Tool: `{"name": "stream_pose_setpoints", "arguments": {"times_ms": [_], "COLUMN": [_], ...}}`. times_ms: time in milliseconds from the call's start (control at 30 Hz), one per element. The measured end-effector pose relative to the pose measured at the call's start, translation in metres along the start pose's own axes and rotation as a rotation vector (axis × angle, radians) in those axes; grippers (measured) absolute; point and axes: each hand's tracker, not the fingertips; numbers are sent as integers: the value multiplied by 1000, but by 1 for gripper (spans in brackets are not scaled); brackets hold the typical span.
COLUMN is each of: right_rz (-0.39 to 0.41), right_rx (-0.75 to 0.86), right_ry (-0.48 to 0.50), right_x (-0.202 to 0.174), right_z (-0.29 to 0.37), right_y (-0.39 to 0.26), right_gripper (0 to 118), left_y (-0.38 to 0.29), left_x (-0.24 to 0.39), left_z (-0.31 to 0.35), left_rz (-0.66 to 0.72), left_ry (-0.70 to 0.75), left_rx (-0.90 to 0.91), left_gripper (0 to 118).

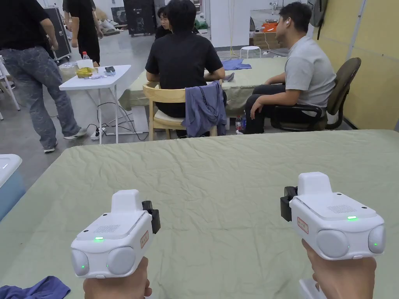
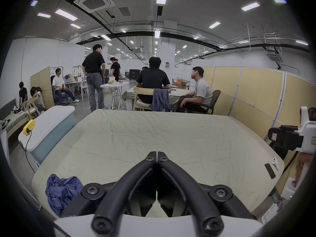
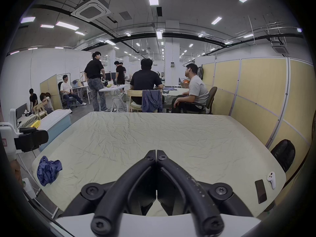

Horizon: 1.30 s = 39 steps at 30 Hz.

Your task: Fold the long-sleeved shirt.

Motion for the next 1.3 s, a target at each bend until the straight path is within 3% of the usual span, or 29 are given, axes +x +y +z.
{"name": "stream_pose_setpoints", "arguments": {"times_ms": [833, 1000, 1300], "right_rz": [1, 44, 143], "right_rx": [-4, 0, 11], "right_ry": [-15, 44, 294], "right_x": [-1, -34, -152], "right_z": [3, -5, -15], "right_y": [-2, 1, 0], "right_gripper": [1, 1, 1], "left_y": [-1, -9, -29], "left_x": [-2, -30, -130], "left_z": [2, 15, 69], "left_rz": [3, 10, 74], "left_ry": [-6, 43, 271], "left_rx": [3, 1, 1], "left_gripper": [0, 0, 0]}}
